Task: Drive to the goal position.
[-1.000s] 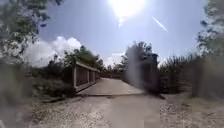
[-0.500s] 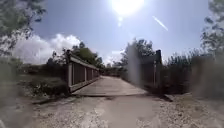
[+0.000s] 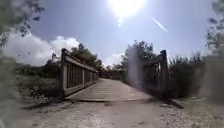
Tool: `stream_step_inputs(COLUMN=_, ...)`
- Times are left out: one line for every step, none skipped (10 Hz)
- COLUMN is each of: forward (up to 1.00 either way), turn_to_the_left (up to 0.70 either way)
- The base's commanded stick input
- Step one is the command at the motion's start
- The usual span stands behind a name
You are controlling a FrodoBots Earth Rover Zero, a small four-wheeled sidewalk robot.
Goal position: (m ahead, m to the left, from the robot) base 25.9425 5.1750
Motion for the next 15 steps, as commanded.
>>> stream_step_inputs(forward=0.6, turn_to_the_left=0.01)
stream_step_inputs(forward=0.6, turn_to_the_left=0.01)
stream_step_inputs(forward=0.6, turn_to_the_left=0.01)
stream_step_inputs(forward=0.6, turn_to_the_left=0.01)
stream_step_inputs(forward=0.6, turn_to_the_left=0.01)
stream_step_inputs(forward=0.6, turn_to_the_left=0.01)
stream_step_inputs(forward=0.6, turn_to_the_left=0.01)
stream_step_inputs(forward=0.6, turn_to_the_left=0.01)
stream_step_inputs(forward=0.6, turn_to_the_left=0.01)
stream_step_inputs(forward=0.6, turn_to_the_left=0.01)
stream_step_inputs(forward=0.6, turn_to_the_left=0.01)
stream_step_inputs(forward=0.6, turn_to_the_left=0.04)
stream_step_inputs(forward=0.6, turn_to_the_left=0.13)
stream_step_inputs(forward=0.6, turn_to_the_left=0.15)
stream_step_inputs(forward=0.6, turn_to_the_left=0.15)
